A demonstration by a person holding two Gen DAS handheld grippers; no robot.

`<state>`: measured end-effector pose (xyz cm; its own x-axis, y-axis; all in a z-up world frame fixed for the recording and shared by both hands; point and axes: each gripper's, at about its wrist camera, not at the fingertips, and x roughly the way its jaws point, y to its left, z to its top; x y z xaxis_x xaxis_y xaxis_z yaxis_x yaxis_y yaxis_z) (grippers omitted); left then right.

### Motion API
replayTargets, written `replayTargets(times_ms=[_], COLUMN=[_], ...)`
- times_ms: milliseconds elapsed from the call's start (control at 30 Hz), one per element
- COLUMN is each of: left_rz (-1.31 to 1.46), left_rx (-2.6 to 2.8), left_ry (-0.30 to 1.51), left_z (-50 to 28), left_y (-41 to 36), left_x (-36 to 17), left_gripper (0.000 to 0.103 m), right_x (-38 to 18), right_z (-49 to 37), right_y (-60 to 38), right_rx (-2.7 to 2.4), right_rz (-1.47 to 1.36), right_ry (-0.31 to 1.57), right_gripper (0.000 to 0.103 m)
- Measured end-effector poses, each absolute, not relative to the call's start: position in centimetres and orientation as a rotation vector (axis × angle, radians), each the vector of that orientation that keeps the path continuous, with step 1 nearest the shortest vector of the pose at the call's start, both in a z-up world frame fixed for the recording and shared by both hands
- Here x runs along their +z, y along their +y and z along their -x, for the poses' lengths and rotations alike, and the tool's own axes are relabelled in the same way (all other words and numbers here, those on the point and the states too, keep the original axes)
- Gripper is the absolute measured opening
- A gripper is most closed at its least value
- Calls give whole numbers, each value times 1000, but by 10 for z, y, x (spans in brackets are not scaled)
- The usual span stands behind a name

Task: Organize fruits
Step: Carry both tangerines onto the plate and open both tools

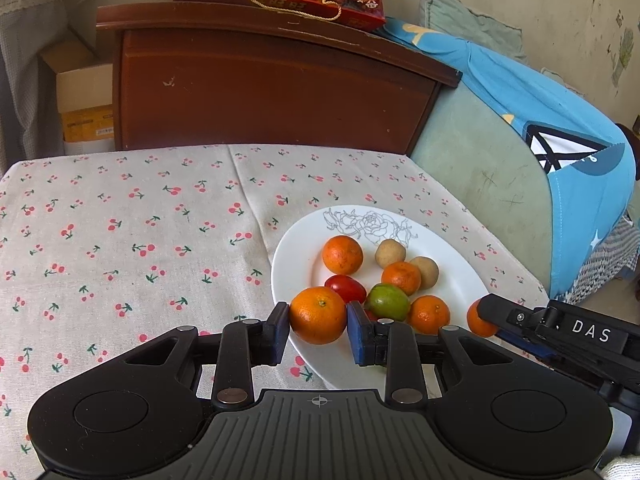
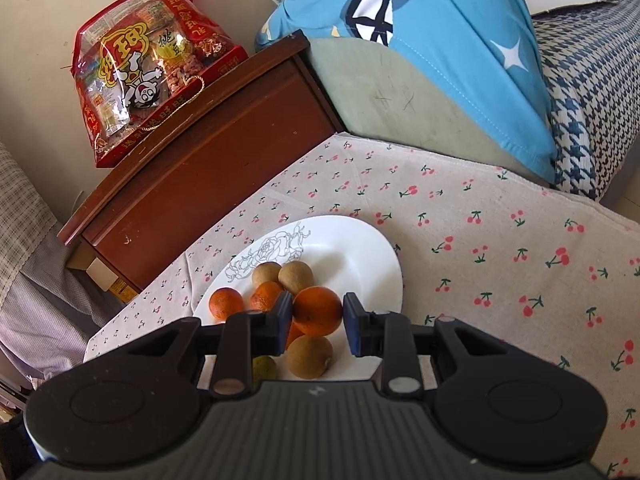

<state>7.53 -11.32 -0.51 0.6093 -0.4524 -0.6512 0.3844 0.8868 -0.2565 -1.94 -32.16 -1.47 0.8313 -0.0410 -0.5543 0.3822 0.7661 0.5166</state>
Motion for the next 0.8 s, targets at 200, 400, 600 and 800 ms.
replayTargets(times_ms=[200,400,600,800], left_rz=[84,65,44,43], left_rx=[-500,-501,-480,-432], left_ry=[770,704,704,738], left_z=[-77,-68,-62,-59], left_y=[-122,-125,-120,-106], left_x=[-5,10,19,27], left_gripper=[31,72,84,87], right_x=[-15,-8,-2,9], right_z=[16,16,26,35], right_y=[-321,-317,-315,-313], right_rx=[-249,-247,-282,-319], right_rz=[-664,-639,-618,-579], right_ry=[529,530,549,594], right_gripper=[32,55,66,74])
